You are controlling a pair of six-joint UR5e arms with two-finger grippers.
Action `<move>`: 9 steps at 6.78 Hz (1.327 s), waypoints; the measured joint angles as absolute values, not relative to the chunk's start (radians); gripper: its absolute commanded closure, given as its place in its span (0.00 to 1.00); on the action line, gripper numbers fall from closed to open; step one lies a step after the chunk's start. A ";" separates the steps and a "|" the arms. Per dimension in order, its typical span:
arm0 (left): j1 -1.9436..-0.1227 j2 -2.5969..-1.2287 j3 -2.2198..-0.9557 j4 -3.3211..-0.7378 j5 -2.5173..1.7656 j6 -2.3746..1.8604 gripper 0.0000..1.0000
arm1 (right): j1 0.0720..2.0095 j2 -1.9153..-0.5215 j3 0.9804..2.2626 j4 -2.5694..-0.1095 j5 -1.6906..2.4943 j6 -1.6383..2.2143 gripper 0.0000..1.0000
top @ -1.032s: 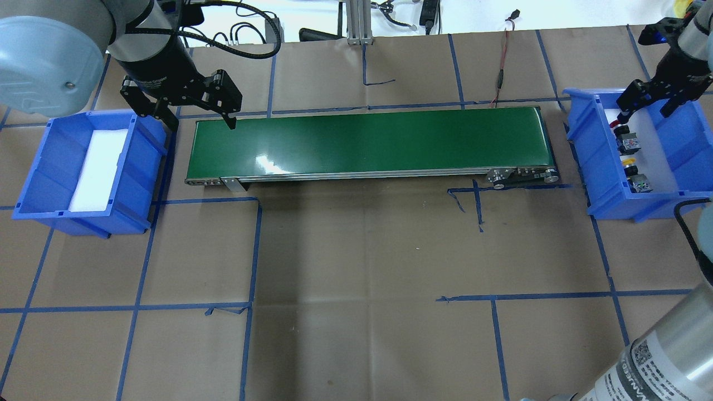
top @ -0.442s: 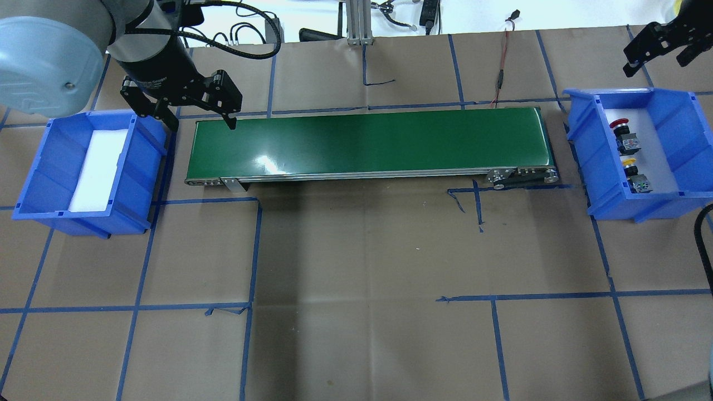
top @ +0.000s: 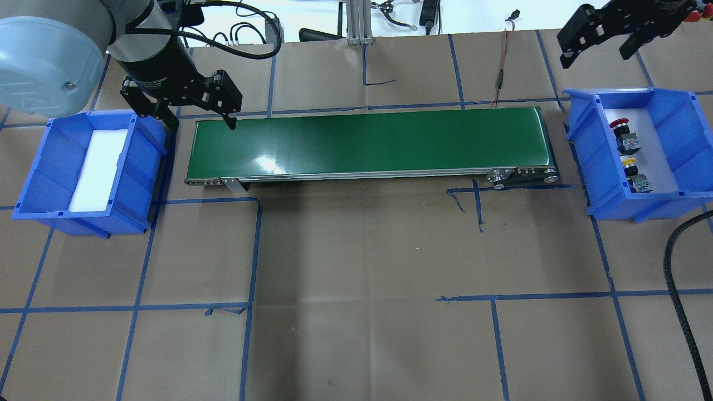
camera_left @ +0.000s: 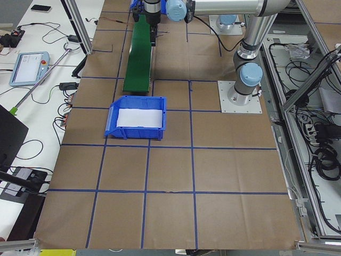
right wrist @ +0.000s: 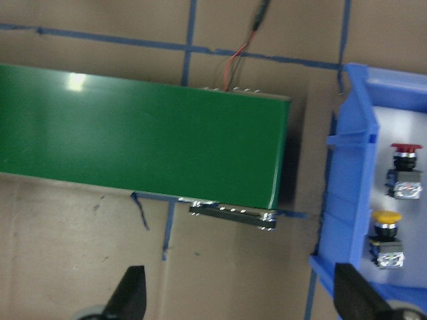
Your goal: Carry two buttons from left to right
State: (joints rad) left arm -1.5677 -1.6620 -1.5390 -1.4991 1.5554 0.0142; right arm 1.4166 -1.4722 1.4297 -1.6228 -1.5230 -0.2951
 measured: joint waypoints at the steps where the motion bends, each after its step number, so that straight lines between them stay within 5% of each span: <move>1: -1.568 -1.662 -1.545 -1.501 1.557 0.016 0.00 | 1.480 -1.510 1.449 -1.542 -1.517 -0.266 0.00; 5: -1.564 -1.616 -1.640 -1.470 1.561 0.032 0.00 | 1.564 -1.650 1.603 -1.505 -1.519 0.018 0.00; 9: -1.565 -1.621 -1.622 -1.469 1.563 0.027 0.00 | 1.597 -1.625 1.603 -1.558 -1.513 0.043 0.00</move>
State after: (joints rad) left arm -1.5646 -1.6211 -1.6221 -1.4694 1.5631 0.0268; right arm 1.5970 -1.6248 1.6032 -1.5582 -1.5127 0.0431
